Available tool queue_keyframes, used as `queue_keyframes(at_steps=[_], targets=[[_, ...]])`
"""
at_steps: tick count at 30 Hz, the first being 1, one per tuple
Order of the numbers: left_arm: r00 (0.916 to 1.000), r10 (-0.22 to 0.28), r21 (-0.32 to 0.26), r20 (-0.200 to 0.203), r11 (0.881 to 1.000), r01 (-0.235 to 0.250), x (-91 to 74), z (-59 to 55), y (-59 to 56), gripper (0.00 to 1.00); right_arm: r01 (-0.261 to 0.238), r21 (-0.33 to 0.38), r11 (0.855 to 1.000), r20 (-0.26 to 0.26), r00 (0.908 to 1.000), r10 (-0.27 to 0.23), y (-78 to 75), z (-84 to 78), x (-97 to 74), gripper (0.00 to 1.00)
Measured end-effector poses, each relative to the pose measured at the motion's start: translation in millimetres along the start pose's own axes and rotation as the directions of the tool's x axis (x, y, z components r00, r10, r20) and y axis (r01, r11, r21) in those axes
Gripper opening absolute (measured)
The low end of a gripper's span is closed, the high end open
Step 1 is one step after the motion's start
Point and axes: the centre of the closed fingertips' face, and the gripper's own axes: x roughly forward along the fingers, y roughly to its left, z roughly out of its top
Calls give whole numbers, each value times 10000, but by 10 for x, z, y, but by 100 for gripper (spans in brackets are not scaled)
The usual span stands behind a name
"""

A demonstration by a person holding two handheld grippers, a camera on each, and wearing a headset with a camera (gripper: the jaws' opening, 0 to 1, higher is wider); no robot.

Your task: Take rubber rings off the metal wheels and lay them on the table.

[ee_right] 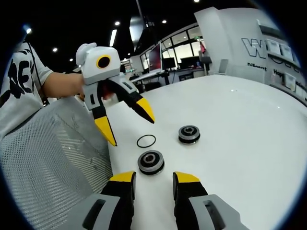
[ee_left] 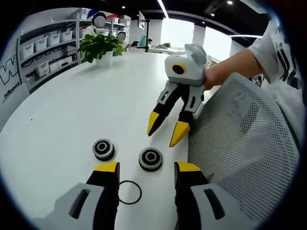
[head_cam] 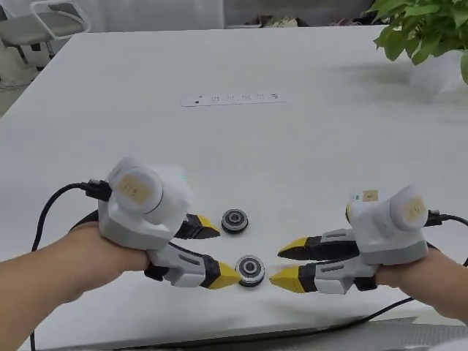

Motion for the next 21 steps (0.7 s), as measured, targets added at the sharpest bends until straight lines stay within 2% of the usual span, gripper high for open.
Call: queue_keyframes(at_steps=[21], targets=[[9979, -599, 211, -250, 9980, 604, 289, -25, -129, 35, -96, -138, 9999, 28, 9999, 96, 15, -19, 40, 30]])
